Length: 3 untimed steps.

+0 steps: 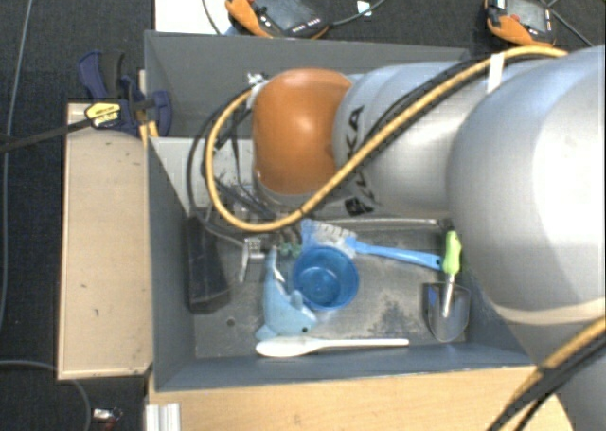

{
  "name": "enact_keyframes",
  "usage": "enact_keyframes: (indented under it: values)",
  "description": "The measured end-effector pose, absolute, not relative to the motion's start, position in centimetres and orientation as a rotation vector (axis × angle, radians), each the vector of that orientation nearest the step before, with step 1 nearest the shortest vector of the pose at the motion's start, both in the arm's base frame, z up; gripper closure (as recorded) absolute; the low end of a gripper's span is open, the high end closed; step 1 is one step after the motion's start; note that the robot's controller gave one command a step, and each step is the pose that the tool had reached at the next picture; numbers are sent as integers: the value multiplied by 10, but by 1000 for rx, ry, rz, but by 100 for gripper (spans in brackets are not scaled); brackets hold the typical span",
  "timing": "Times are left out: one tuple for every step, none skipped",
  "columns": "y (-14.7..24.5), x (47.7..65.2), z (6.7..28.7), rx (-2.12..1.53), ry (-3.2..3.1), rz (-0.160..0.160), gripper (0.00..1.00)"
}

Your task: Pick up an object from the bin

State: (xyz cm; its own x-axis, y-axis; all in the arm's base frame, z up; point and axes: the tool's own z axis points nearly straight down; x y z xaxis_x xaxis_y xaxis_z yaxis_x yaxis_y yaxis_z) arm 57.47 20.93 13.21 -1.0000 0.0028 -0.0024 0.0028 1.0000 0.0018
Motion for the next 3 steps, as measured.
enact_keyframes:
  values:
    - [213,589,103,89,3122,5,0]
    - [212,594,83,176,3095,15,0]
    - [216,593,81,285,3080,-1,0]
